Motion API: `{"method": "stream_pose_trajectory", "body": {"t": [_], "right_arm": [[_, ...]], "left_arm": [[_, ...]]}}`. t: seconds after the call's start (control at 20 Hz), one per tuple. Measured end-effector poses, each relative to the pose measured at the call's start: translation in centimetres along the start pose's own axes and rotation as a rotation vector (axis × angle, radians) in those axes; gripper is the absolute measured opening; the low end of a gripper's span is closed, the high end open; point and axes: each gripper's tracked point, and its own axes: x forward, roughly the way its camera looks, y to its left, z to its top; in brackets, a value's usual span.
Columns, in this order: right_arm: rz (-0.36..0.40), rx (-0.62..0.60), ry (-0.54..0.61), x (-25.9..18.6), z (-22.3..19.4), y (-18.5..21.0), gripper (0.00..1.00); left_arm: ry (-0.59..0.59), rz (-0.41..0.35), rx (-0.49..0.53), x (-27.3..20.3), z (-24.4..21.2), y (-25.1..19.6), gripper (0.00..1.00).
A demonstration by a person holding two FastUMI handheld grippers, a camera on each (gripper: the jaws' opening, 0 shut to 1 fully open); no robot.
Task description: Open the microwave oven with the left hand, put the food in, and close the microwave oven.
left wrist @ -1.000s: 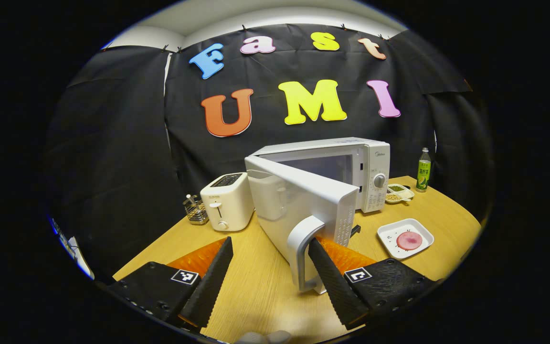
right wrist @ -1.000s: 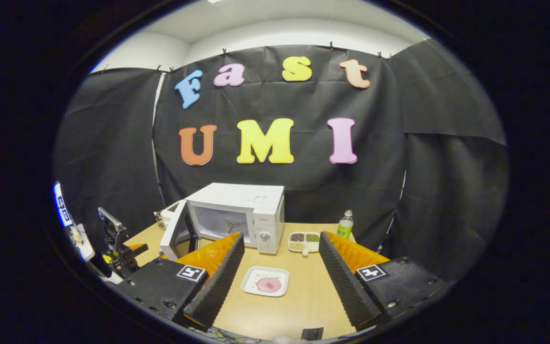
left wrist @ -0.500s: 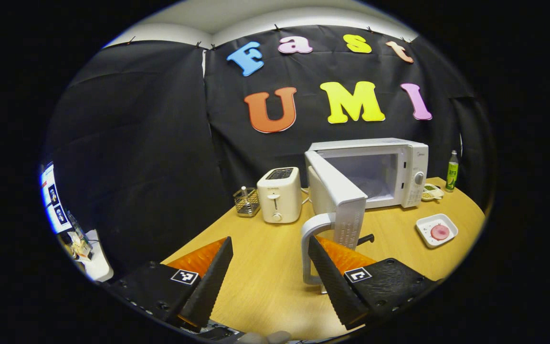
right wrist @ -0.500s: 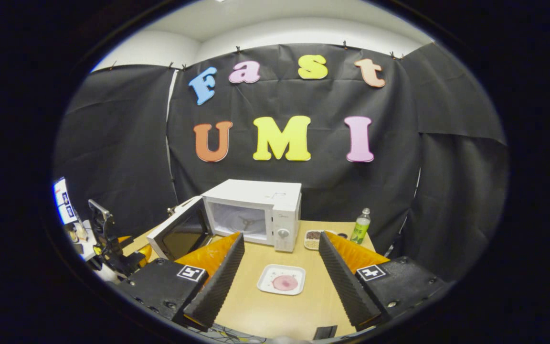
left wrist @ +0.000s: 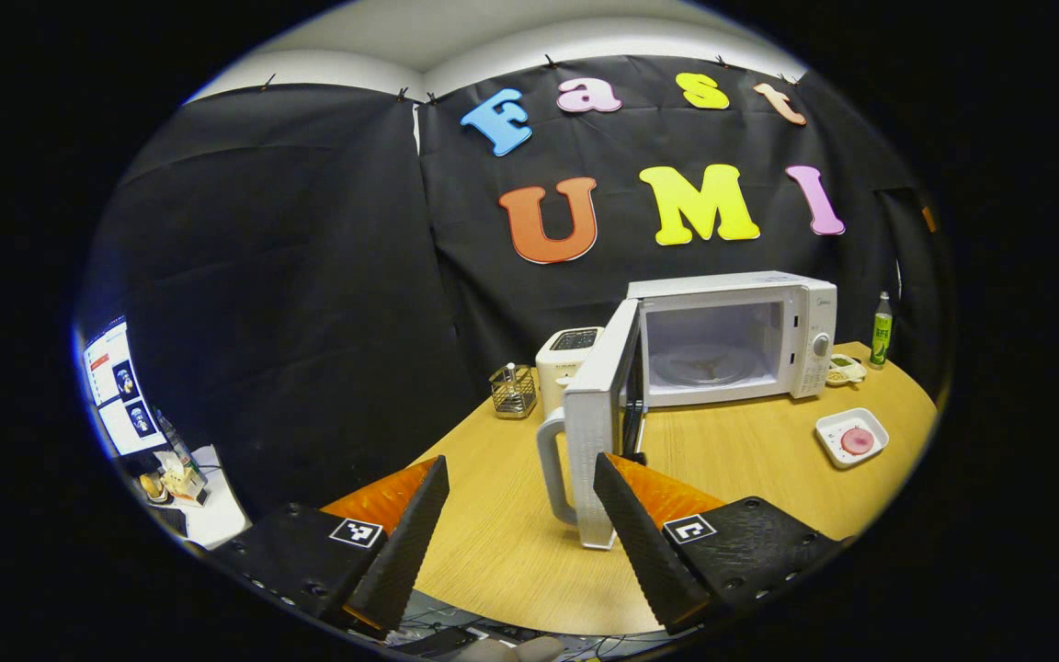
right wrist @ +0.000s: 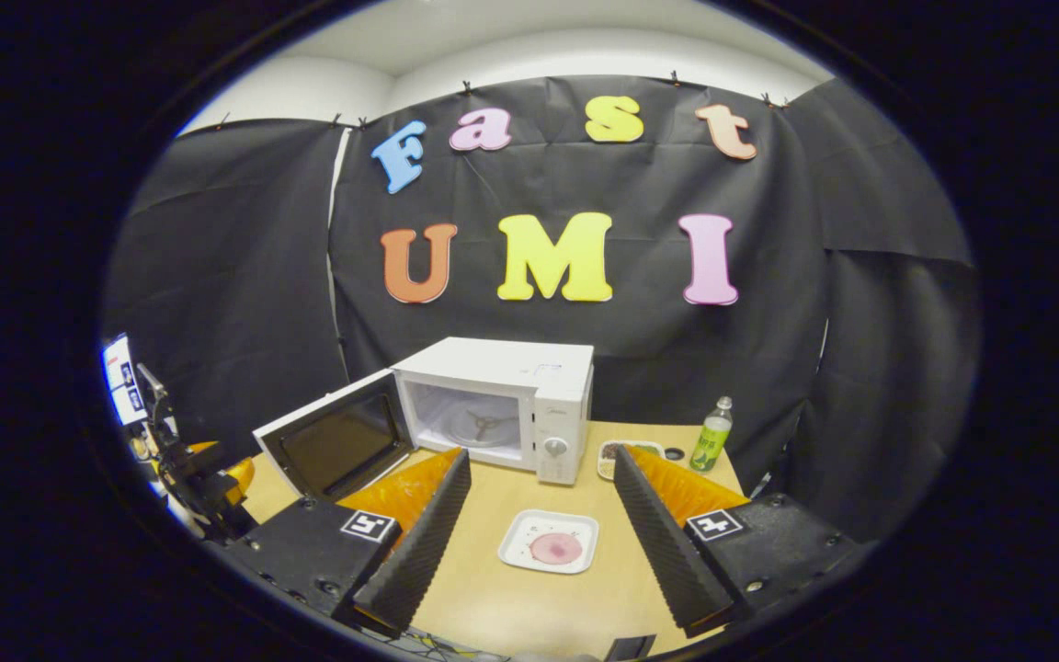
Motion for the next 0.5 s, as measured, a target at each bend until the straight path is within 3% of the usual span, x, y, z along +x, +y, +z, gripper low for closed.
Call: {"method": "stream_pose_trajectory", "body": {"t": [0.15,0.2,0.4,0.45,0.5], "right_arm": [[-0.012,-0.002,0.042,2.1,-2.0,-1.5,1.00],[-0.014,-0.007,0.061,2.9,-2.9,-2.1,0.92],[-0.032,-0.004,0.186,6.7,-7.9,-4.7,0.91],[-0.025,-0.002,0.224,7.7,-9.5,-5.1,0.98],[-0.017,0.003,0.266,8.8,-10.9,-5.5,0.96]], "left_arm": [[-0.028,-0.039,-0.004,-1.5,2.0,-2.1,0.95],[-0.039,-0.053,-0.007,-1.8,2.8,-2.9,0.95],[-0.106,-0.107,-0.008,-3.6,7.1,-5.9,0.95],[-0.118,-0.111,-0.001,-4.1,8.1,-6.6,0.95],[-0.131,-0.121,0.002,-4.7,8.9,-7.3,0.95]]}}
